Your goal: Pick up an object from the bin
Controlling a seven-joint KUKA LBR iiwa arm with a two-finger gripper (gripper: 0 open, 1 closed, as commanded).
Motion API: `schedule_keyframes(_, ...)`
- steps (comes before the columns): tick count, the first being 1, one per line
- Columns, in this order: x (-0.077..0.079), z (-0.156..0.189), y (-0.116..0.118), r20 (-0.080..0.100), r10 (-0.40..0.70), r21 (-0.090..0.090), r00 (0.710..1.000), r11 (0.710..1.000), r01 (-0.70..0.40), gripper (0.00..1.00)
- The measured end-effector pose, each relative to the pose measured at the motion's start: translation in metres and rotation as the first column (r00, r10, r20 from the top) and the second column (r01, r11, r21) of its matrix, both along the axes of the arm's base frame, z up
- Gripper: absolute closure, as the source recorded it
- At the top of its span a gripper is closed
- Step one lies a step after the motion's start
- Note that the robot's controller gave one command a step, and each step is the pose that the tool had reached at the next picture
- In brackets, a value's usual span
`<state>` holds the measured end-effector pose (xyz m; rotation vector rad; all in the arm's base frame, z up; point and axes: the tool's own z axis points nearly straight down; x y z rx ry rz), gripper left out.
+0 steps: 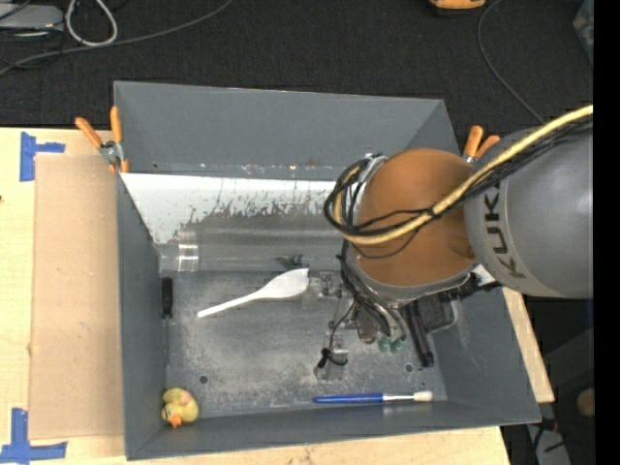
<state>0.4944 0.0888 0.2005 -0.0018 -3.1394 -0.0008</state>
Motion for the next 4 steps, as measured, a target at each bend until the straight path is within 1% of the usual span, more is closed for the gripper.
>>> schedule_keyframes(1, -0.013, -0.101, -0.06, 0.001, 0.017, 0.0, 1.0, 1.0, -0.017, 0.0)
schedule_keyframes(2, -0.019, -0.085, -0.074, 0.006, 0.192, 0.002, 0.981, 0.981, -0.192, 0.0)
schedule_keyframes(3, -0.023, -0.089, -0.093, -0.002, -0.036, 0.0, 0.999, 0.999, 0.036, 0.0)
schedule_keyframes(4, -0.021, -0.113, -0.125, 0.002, 0.019, 0.001, 1.0, 1.0, -0.019, 0.0)
